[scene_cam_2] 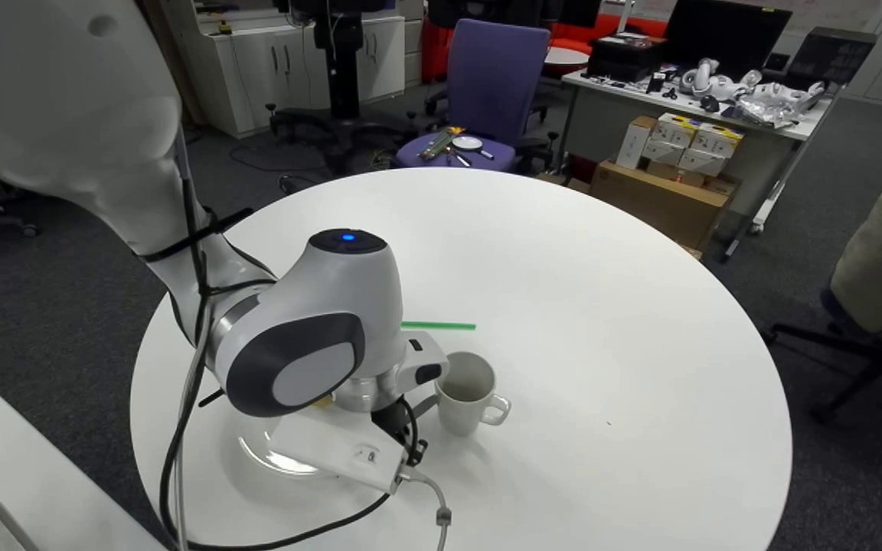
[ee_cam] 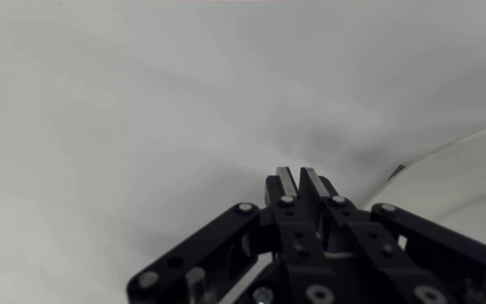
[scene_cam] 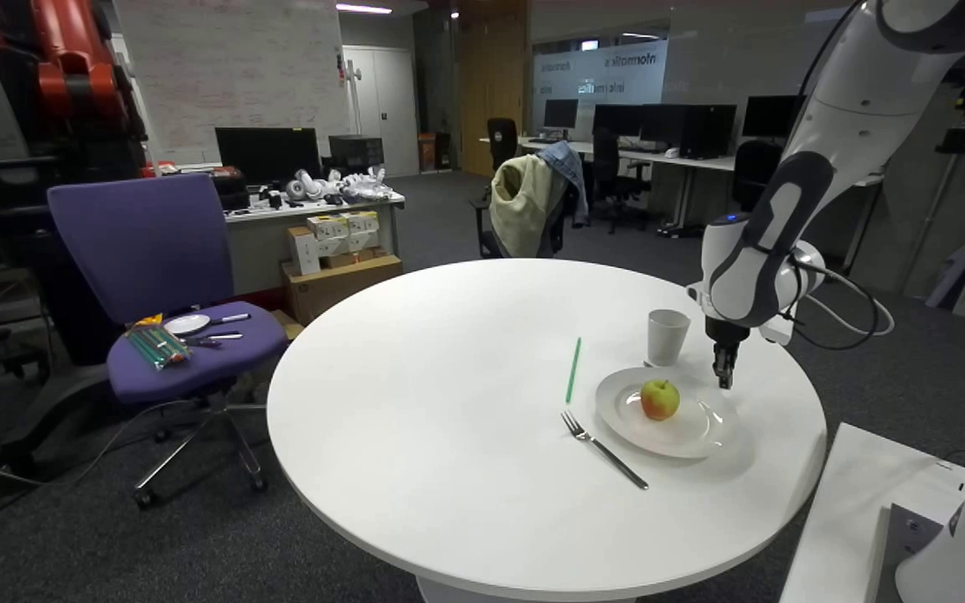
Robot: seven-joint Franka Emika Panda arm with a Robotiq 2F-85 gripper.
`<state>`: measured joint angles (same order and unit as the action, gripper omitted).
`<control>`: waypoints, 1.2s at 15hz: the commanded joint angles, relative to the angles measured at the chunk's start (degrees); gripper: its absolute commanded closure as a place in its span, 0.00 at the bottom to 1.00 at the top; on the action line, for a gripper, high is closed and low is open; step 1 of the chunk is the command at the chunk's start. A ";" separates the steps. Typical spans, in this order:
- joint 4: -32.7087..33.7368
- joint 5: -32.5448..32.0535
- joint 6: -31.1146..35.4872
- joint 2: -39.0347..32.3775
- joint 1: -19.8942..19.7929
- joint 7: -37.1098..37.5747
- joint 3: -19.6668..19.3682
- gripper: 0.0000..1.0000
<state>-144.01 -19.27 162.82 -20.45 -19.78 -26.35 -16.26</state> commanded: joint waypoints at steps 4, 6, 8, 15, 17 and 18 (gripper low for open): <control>-0.05 0.79 1.55 1.03 -1.92 -2.34 1.36 0.35; -0.13 0.66 1.67 1.43 -2.08 -2.39 1.21 0.20; -0.08 0.45 1.53 1.95 -2.26 -2.52 0.98 0.05; 0.08 0.20 0.99 3.92 -2.39 -2.57 0.50 0.00; -0.08 1.05 1.16 4.72 -2.81 -3.12 1.16 0.00; -0.23 2.10 1.32 5.11 -3.26 -3.51 1.87 0.00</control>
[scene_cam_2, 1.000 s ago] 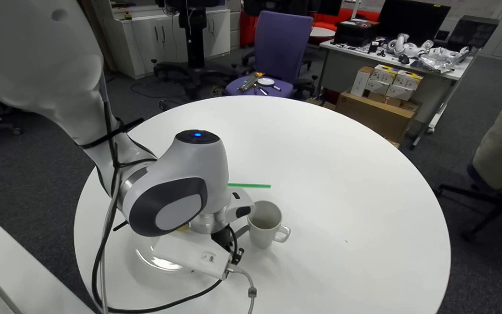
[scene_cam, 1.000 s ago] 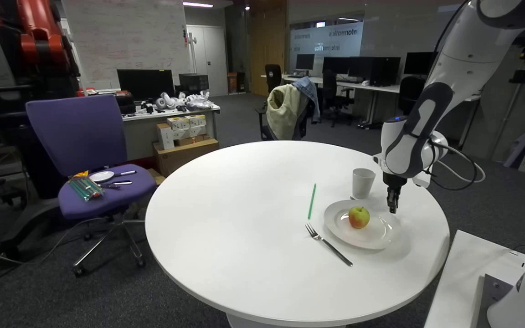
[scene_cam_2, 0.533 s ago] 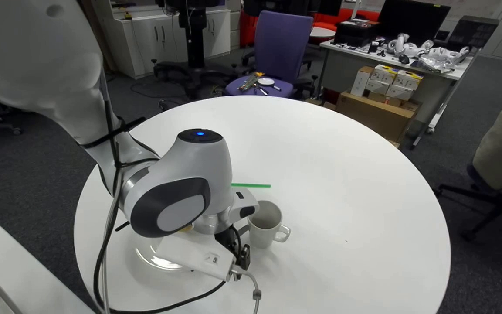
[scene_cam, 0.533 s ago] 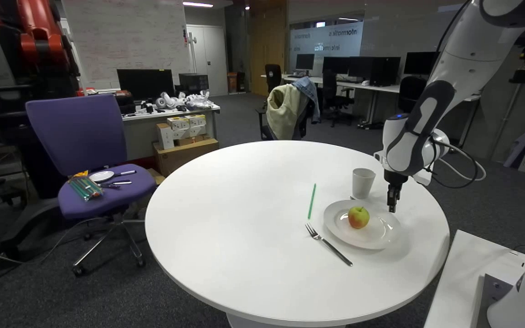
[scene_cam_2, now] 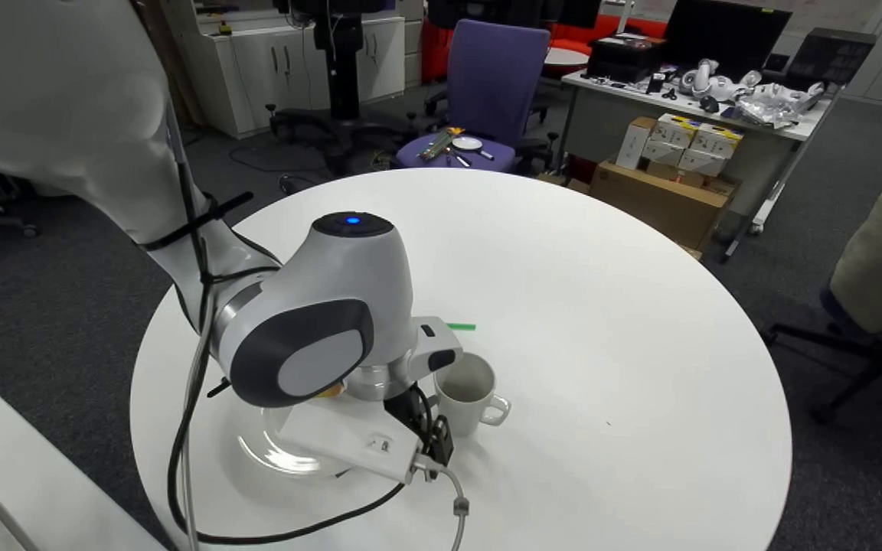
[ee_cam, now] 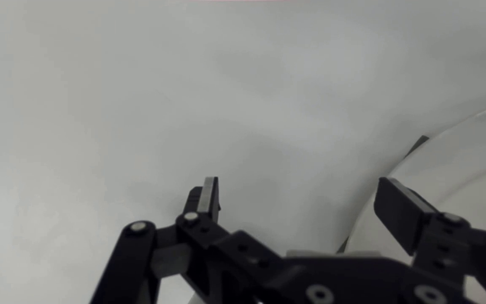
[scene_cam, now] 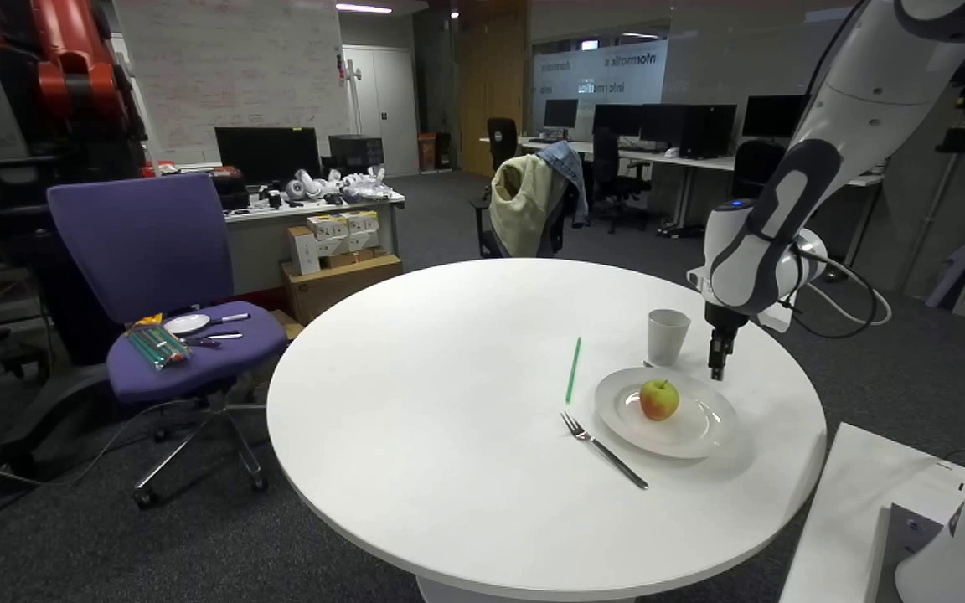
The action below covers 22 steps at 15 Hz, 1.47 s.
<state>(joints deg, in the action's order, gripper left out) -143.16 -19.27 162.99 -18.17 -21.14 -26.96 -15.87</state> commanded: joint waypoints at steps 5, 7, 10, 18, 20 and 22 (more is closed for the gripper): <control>-1.86 16.38 0.46 5.25 -6.35 -8.09 9.25 0.00; -1.60 21.35 -0.07 5.77 -6.91 -9.43 10.99 0.00; -1.35 24.12 0.02 6.01 -5.88 -8.69 10.66 0.00; -1.32 10.41 -1.91 6.26 -0.94 -2.51 2.89 0.00; -0.28 11.73 -0.61 3.98 -1.37 -2.28 3.60 0.00; -0.31 11.71 -0.64 3.98 -1.30 -2.36 3.62 0.00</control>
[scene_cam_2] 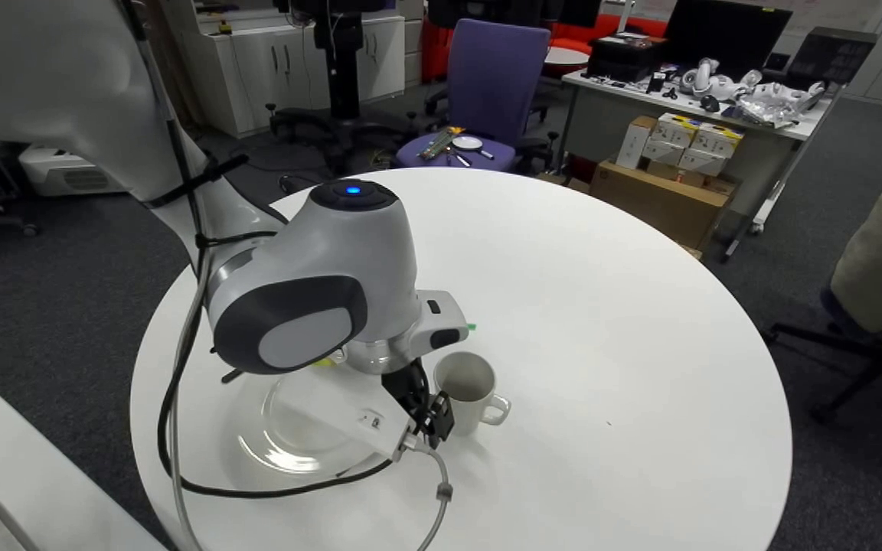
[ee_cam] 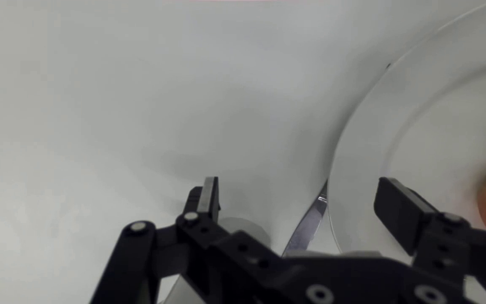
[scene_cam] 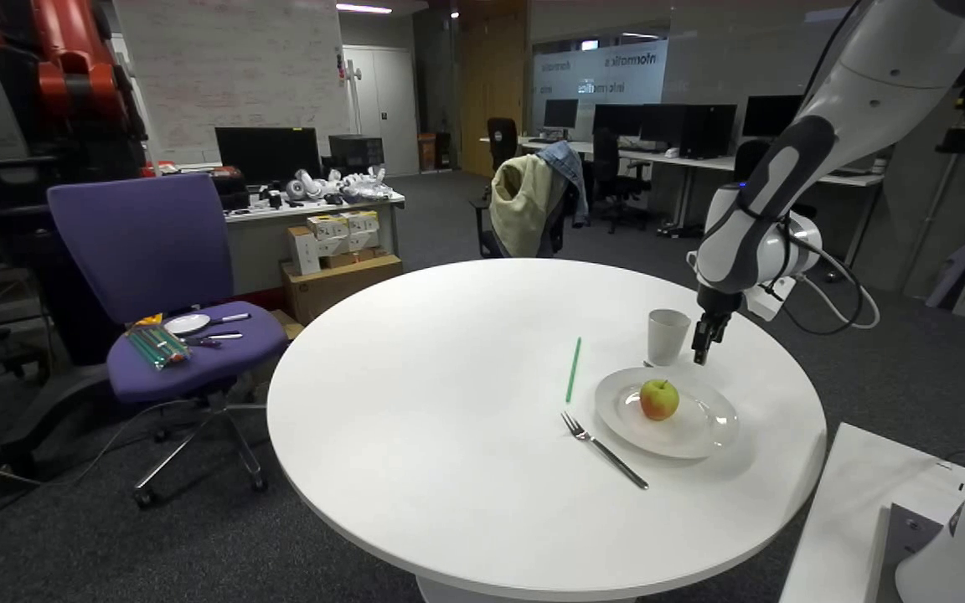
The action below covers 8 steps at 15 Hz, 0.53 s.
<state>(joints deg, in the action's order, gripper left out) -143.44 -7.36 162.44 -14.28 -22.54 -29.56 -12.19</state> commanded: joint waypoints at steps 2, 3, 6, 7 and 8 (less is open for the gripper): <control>-0.05 -0.20 -0.10 0.09 0.11 0.24 -0.06 0.00; -0.05 -0.21 -0.10 0.09 0.11 0.24 -0.06 0.00; -0.06 -0.21 -0.10 0.09 0.11 0.24 -0.06 0.00; -0.58 0.06 2.10 0.04 -0.04 0.51 -0.06 0.00; -1.16 0.66 4.56 -0.01 -0.14 1.75 -0.20 0.00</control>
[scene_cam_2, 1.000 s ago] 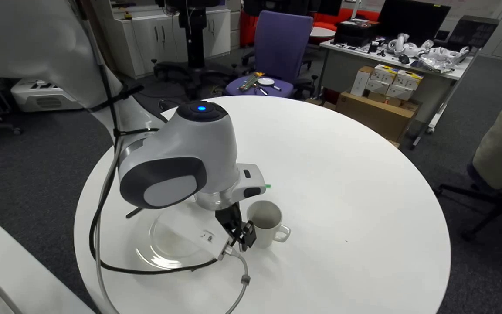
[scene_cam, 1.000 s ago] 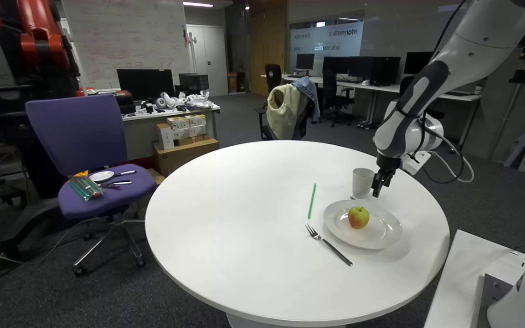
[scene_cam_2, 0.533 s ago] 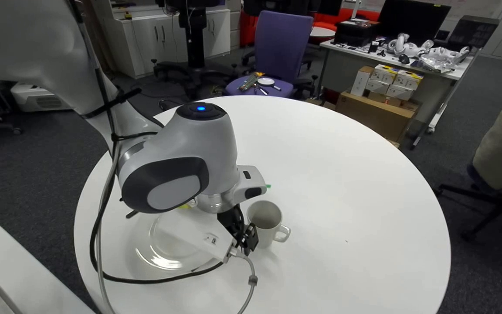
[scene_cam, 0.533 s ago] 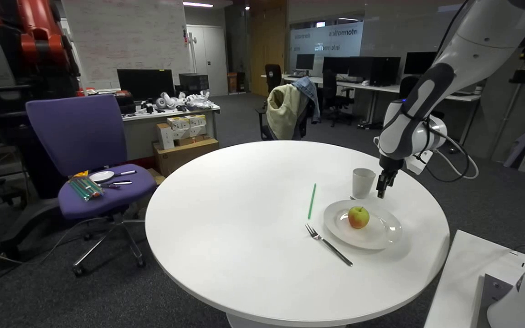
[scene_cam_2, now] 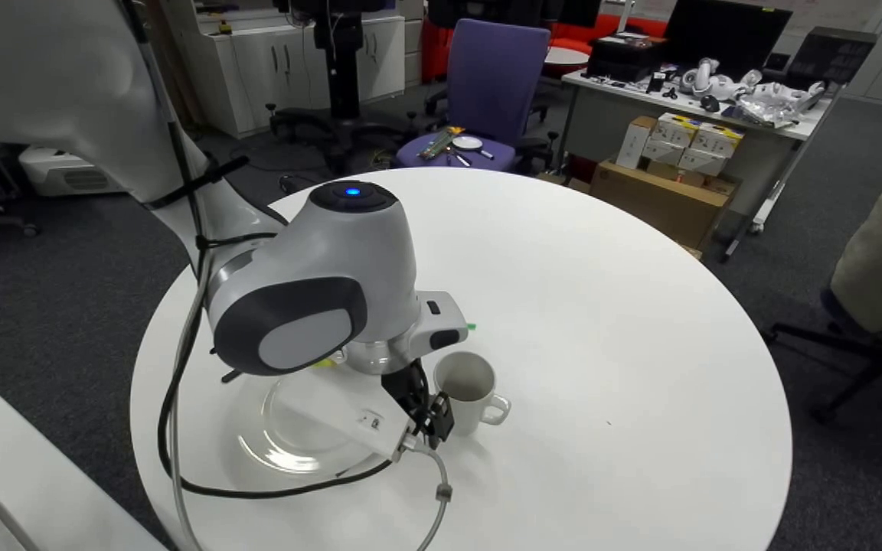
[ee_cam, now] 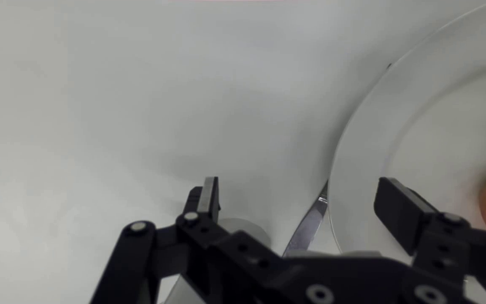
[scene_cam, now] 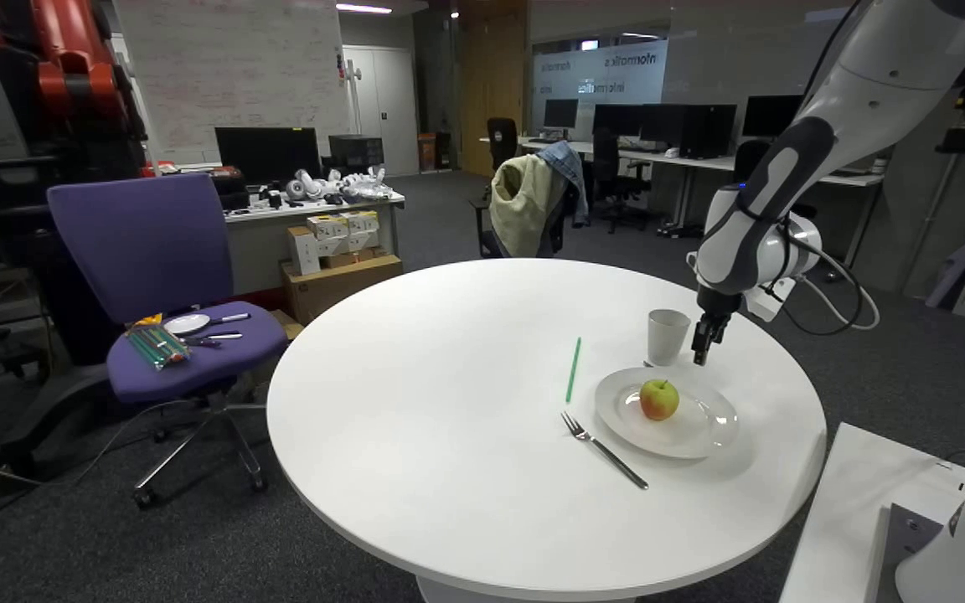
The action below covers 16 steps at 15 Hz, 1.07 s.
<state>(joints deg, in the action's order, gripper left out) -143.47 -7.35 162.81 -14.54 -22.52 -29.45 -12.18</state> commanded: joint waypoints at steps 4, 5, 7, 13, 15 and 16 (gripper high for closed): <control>-2.05 4.00 8.49 -0.19 -0.21 8.56 -0.68 0.00; -2.01 3.89 8.92 -0.43 0.09 10.16 -1.18 0.00; -2.02 3.74 8.99 -0.61 0.07 11.99 -1.62 0.00; -1.97 8.31 7.36 -0.18 -3.58 11.12 0.86 0.00; -1.61 12.79 6.63 -0.07 -5.60 10.90 3.20 0.00; -1.64 15.47 6.75 -0.01 -6.73 10.89 4.70 0.00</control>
<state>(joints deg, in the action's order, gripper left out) -144.49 2.49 169.81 -16.00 -25.76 -17.73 -11.30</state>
